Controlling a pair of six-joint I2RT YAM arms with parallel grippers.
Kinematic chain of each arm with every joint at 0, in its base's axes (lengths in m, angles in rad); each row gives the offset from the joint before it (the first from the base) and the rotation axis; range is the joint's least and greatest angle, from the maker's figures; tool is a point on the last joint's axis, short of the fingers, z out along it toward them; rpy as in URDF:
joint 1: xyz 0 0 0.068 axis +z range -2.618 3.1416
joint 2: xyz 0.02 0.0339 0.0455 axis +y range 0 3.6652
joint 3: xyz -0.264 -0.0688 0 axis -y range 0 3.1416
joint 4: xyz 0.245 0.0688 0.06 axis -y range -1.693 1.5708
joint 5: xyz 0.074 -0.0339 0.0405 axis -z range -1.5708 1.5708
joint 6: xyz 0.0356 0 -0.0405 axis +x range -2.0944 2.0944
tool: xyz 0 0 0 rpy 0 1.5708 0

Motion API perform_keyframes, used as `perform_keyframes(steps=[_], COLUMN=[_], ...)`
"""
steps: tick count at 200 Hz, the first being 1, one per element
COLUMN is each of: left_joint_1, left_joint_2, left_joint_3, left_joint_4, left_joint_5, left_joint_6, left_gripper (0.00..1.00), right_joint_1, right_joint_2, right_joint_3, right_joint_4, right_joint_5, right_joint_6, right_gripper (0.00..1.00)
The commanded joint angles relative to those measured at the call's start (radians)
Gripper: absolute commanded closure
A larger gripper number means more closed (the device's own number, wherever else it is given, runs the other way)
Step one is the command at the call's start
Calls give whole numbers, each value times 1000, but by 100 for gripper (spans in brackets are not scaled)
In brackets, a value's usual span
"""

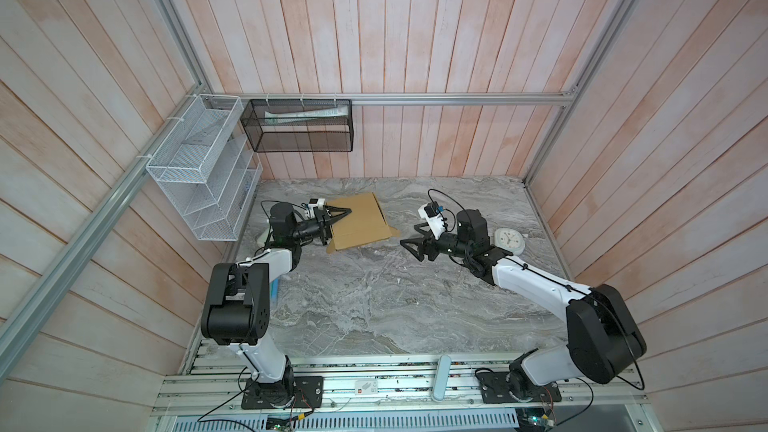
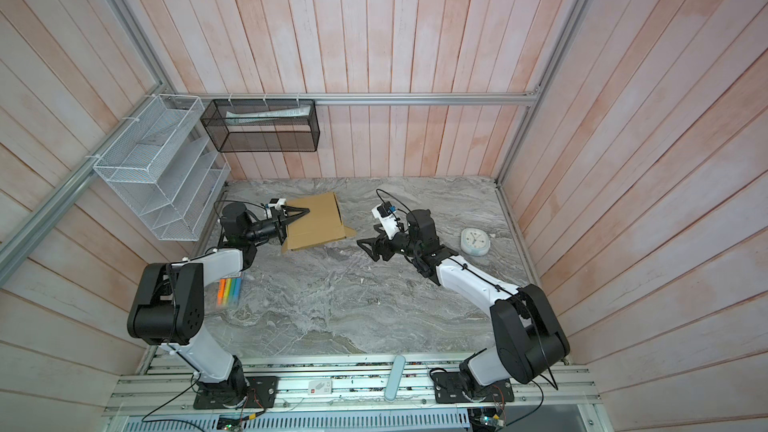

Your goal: Fold the paper box

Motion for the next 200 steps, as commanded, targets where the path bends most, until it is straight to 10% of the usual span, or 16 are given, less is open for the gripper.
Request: perform_keyframes(steps=[1,200], left_joint_1=[5,-1], left_joint_2=[-50,-163], left_joint_3=[22,-45], left_joint_4=[-89,-472], left_joint_5=[-5,-119], left_joint_6=[-51,-85], left_gripper=[57,66], right_joint_1=[38,69], right_joint_2=[-22,-63], right_joint_3=[-38,-120], right_joint_4=[31,188], right_joint_5=[98,13], right_joint_6=[-189,-455], right_gripper=[16,13])
